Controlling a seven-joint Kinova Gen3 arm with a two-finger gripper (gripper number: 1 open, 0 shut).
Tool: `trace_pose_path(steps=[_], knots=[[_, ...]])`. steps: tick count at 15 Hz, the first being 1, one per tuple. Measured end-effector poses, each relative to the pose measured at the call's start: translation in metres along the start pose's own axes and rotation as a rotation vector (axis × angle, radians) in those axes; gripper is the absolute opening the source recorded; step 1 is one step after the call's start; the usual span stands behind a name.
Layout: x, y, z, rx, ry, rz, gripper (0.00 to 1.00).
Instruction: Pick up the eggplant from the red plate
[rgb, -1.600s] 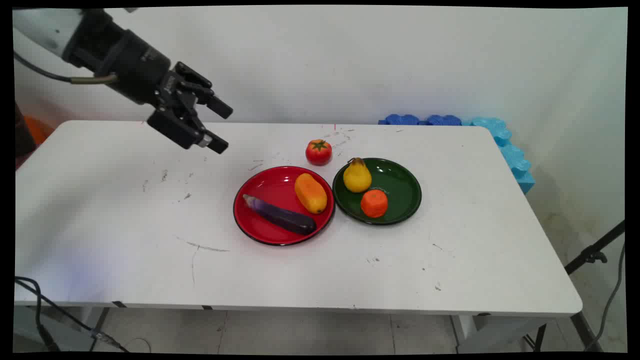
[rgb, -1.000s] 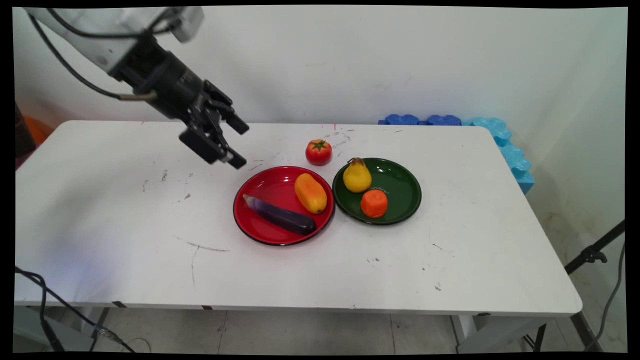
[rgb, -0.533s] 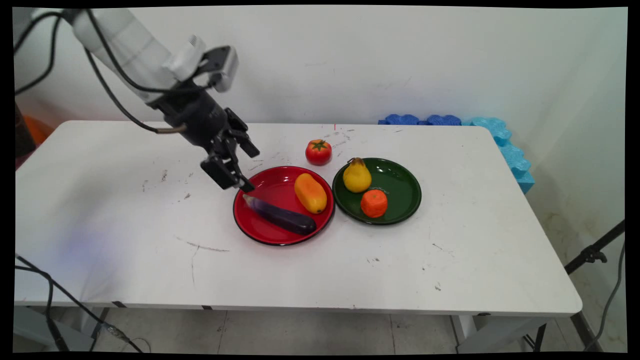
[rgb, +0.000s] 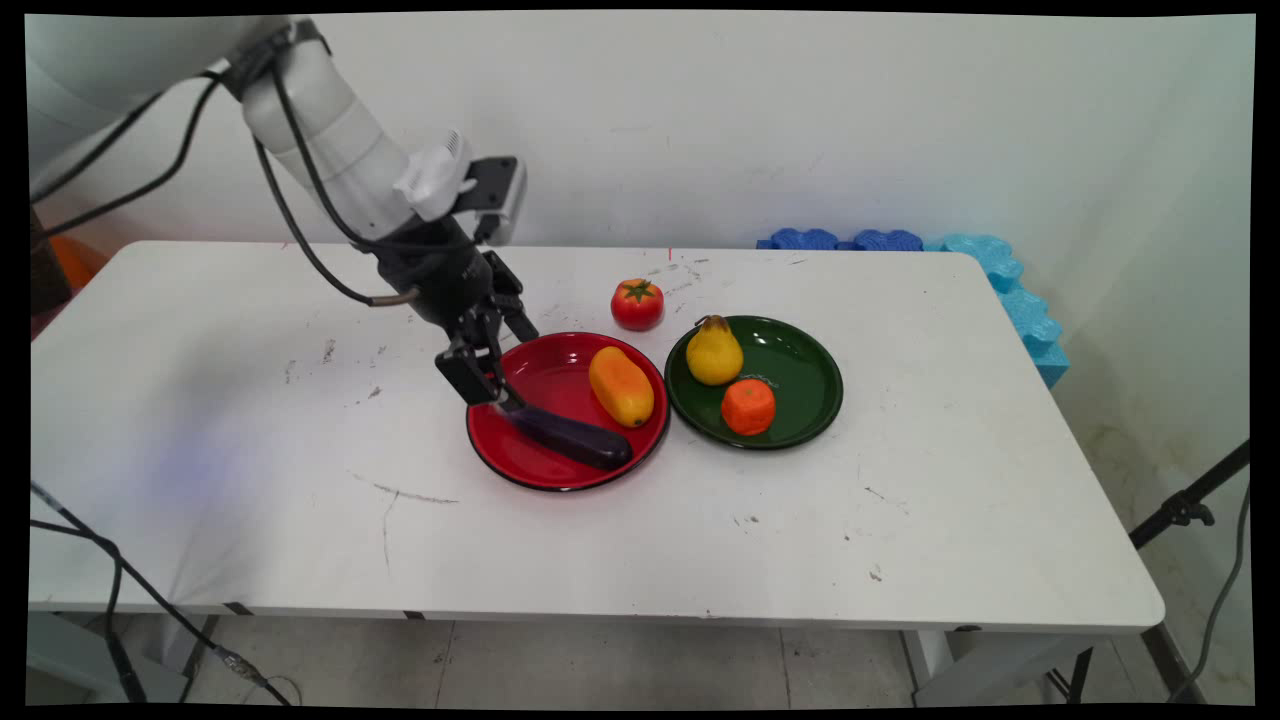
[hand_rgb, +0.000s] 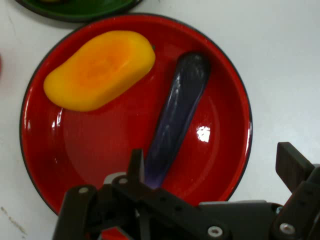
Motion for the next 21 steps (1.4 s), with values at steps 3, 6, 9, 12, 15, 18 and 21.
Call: trace_pose_path(steps=[3,6,9,12,15,18,21], knots=[[0.003,-0.004,0.012,-0.005,-0.030,0.027,1.00],[0.008,-0.011,0.028,-0.018,-0.072,0.042,1.00],[0.012,-0.017,0.041,-0.026,-0.101,0.043,1.00],[0.017,-0.023,0.056,-0.037,-0.128,0.057,1.00],[0.020,-0.026,0.065,-0.045,-0.141,0.075,1.00],[0.023,-0.030,0.076,-0.055,-0.152,0.092,1.00],[0.025,-0.032,0.085,-0.065,-0.155,0.132,1.00]])
